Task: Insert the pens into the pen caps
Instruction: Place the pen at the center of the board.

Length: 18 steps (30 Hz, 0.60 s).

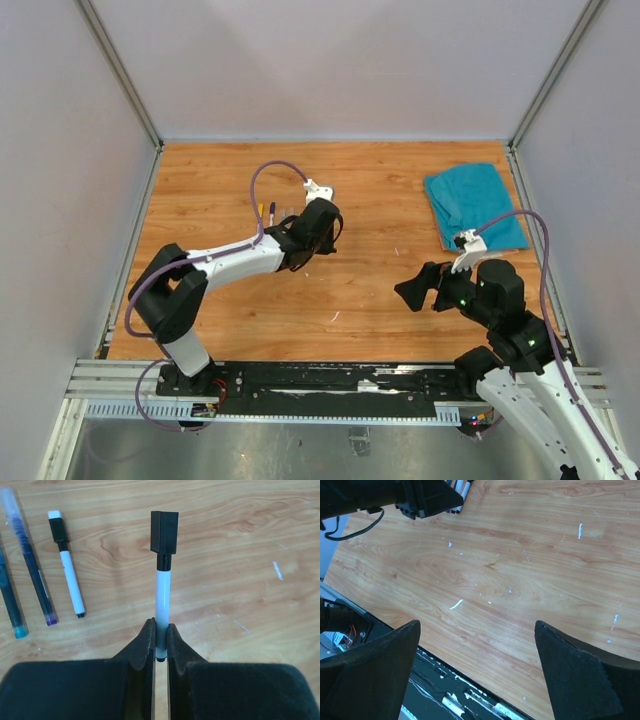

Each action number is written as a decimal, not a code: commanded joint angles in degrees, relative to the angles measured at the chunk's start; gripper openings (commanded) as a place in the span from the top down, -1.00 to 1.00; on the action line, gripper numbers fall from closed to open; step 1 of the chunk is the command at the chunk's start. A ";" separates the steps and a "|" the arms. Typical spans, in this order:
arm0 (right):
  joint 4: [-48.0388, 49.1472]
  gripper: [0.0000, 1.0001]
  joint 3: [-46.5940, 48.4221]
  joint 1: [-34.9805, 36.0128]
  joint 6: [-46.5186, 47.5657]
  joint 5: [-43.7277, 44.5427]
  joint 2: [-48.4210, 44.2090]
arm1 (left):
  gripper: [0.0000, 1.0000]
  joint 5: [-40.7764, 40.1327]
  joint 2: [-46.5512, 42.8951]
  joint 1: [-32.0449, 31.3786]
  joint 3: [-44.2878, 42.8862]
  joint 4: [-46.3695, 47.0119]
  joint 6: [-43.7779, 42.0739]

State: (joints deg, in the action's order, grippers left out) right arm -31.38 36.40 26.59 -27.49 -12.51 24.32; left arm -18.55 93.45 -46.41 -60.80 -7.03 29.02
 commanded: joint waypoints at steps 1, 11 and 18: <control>-1.36 -0.93 -0.28 -0.84 -1.10 -1.09 0.26 | 0.99 -2.46 5.39 2.48 -3.99 -2.81 1.89; -4.66 -0.94 -0.03 -0.84 -0.54 -0.89 0.35 | 0.99 -6.74 17.25 4.11 -12.87 -8.69 1.71; -5.31 -0.94 -1.11 -0.84 -0.38 -0.14 0.07 | 0.99 -9.13 19.90 5.13 -14.59 -10.28 2.58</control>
State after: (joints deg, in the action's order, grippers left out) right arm -35.51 36.32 26.59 -28.10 -13.04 24.91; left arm -24.67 112.25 -42.33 -73.30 -15.84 30.98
